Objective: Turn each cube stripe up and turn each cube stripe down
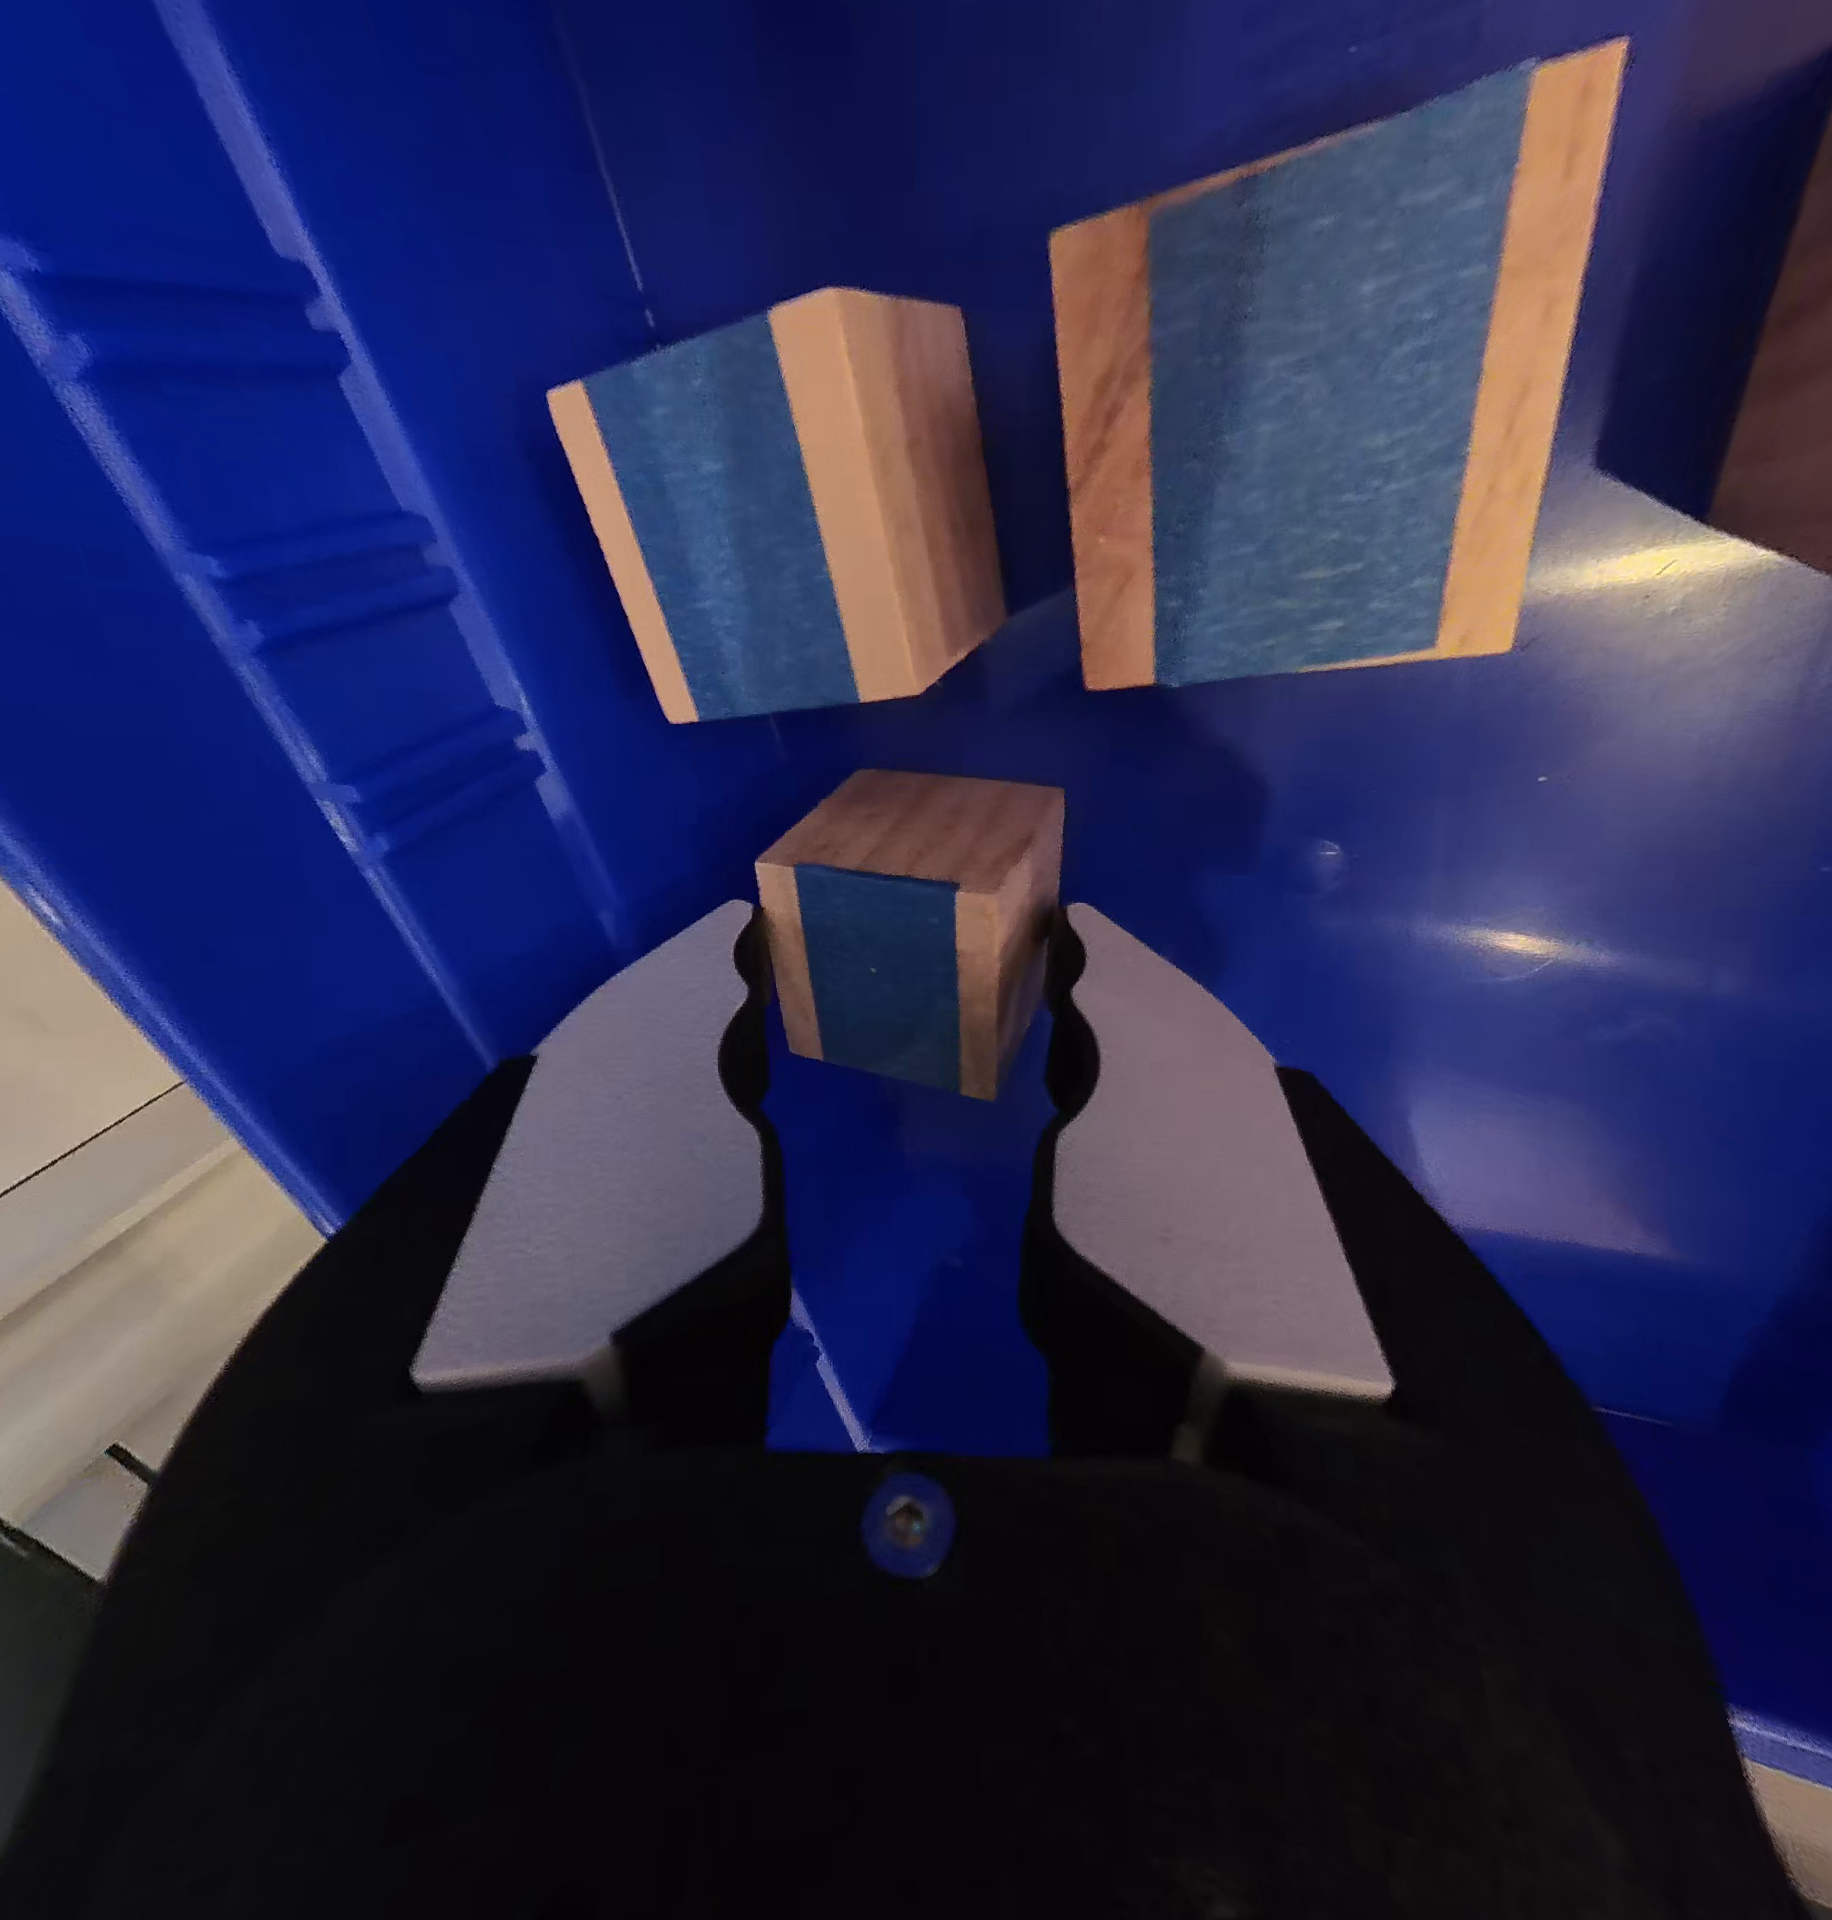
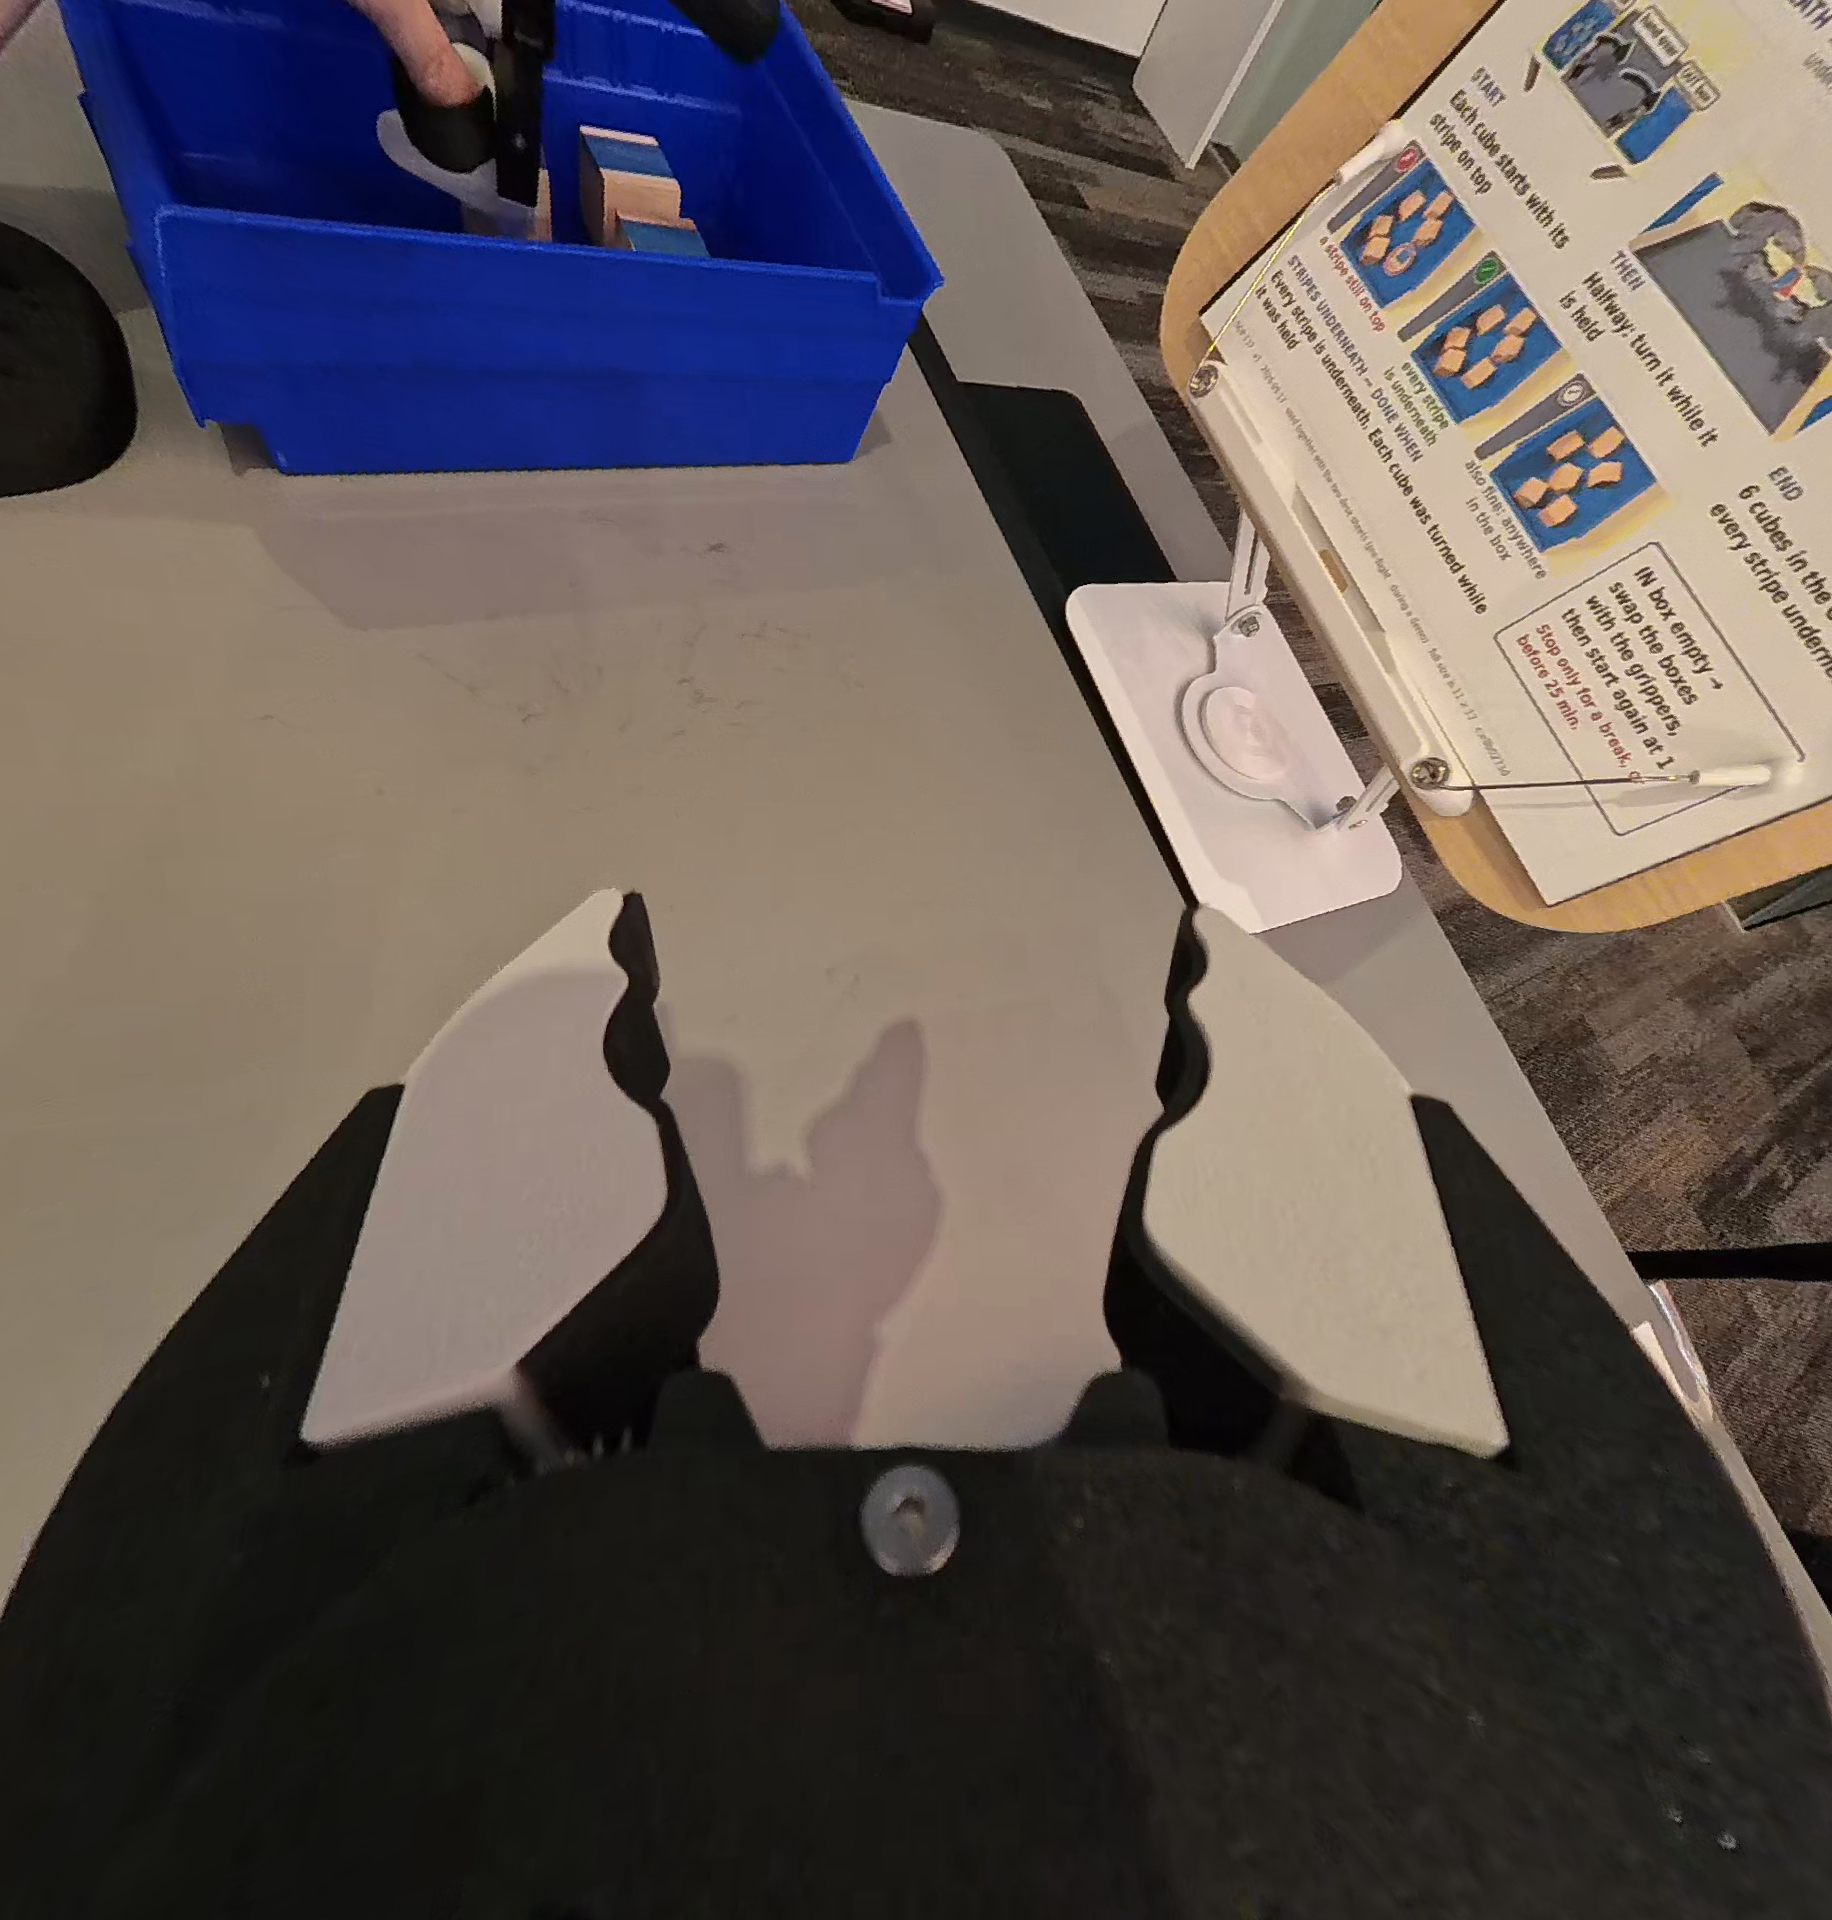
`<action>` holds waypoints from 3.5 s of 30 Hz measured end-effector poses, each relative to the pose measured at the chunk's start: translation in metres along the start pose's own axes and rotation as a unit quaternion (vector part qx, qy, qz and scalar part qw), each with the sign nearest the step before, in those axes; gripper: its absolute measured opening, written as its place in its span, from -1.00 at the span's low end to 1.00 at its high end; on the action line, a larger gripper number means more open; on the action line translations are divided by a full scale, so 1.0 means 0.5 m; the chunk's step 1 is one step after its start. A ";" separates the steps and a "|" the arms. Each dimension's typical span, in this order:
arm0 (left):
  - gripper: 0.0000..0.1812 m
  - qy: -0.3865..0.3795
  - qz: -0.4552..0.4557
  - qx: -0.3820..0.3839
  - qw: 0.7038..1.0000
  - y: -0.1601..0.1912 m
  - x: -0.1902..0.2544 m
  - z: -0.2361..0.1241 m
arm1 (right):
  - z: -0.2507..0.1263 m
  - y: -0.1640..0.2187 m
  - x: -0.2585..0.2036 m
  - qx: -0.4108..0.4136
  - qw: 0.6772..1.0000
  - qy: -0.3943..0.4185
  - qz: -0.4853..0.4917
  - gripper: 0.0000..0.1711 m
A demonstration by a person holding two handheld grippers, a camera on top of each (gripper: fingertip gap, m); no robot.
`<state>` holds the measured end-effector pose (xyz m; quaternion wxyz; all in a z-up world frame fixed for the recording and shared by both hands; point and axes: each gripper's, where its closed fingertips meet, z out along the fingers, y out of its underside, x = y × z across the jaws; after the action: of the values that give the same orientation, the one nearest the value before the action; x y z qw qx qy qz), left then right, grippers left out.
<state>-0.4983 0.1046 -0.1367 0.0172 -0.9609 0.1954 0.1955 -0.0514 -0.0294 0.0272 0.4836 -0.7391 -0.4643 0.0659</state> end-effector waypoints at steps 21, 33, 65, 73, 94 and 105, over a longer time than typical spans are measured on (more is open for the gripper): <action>-0.47 0.352 0.014 0.167 0.921 -0.020 0.121 -0.185 | 0.017 0.028 -0.001 -0.029 1.000 -0.010 0.002 0.08; -0.48 0.585 0.179 0.396 0.684 0.036 0.284 -0.571 | 0.029 -0.128 -0.083 0.149 0.987 0.008 -0.065 -0.03; -0.55 0.660 0.302 0.413 0.550 0.145 0.443 -0.732 | -0.185 -0.020 0.138 0.052 0.979 0.164 0.109 -0.47; -0.55 0.638 0.326 0.405 0.568 0.172 0.459 -0.729 | -0.148 0.399 0.208 -0.226 0.852 0.123 0.456 -0.47; -0.56 0.632 0.360 0.371 0.577 0.200 0.497 -0.715 | -0.045 0.530 0.169 -0.351 0.784 0.118 0.497 -0.42; -0.59 0.629 0.332 0.436 0.552 0.206 0.419 -0.752 | -0.232 0.324 0.232 -0.183 0.861 0.193 0.433 -0.37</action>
<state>-0.2214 -0.1089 0.1349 0.2408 -0.5807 0.5228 -0.5758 0.1779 -0.0345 0.0032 0.3421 -0.9389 0.0009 0.0386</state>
